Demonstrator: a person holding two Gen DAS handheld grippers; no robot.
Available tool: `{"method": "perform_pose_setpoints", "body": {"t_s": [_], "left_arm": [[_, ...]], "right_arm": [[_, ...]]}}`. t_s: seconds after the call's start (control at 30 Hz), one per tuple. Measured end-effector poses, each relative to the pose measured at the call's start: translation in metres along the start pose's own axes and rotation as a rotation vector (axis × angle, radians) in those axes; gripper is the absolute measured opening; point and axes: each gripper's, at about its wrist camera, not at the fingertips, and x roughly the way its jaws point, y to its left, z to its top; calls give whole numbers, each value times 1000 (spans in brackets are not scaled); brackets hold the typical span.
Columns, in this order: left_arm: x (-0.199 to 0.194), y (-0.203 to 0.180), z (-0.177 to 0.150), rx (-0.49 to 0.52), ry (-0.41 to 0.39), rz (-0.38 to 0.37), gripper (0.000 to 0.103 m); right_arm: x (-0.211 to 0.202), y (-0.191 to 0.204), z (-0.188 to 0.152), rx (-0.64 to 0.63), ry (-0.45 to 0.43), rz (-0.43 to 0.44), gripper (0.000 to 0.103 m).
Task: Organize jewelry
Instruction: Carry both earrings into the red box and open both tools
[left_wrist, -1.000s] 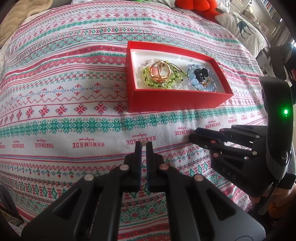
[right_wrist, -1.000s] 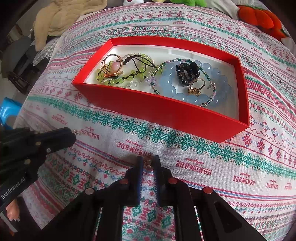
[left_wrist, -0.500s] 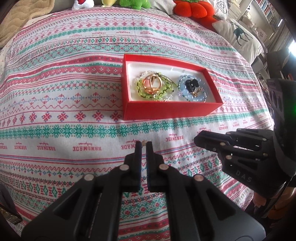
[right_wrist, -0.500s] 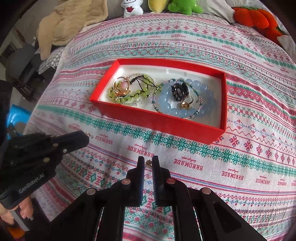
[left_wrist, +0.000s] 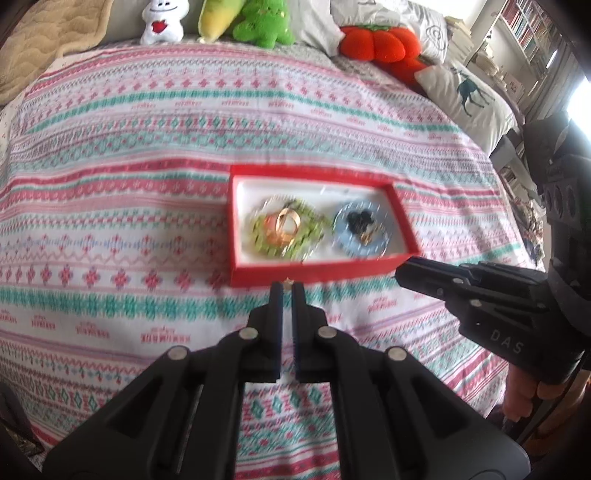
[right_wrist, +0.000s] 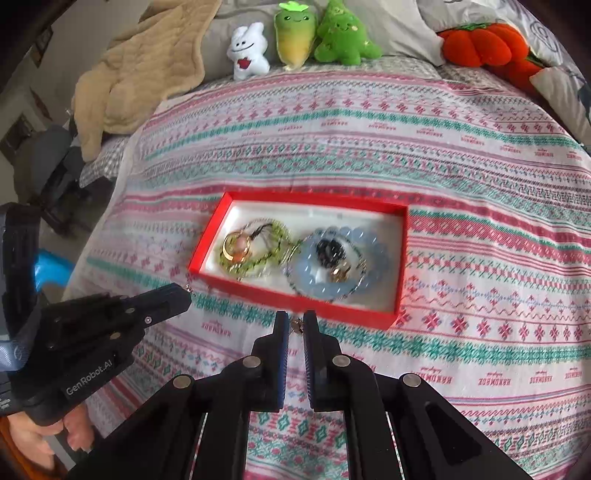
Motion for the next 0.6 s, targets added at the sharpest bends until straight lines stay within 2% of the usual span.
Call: {"method": "perform_pose_setpoints", "body": {"t_s": [0.27,0.6], "left_arm": [[21,-24,29,8,-47,-36,5],[53,-33,44,30,-50,38,5]], "right_arm": [[-8,-20,24,61,-68,-10,8],[12,-32,35,80,-62,-31,8]]}}
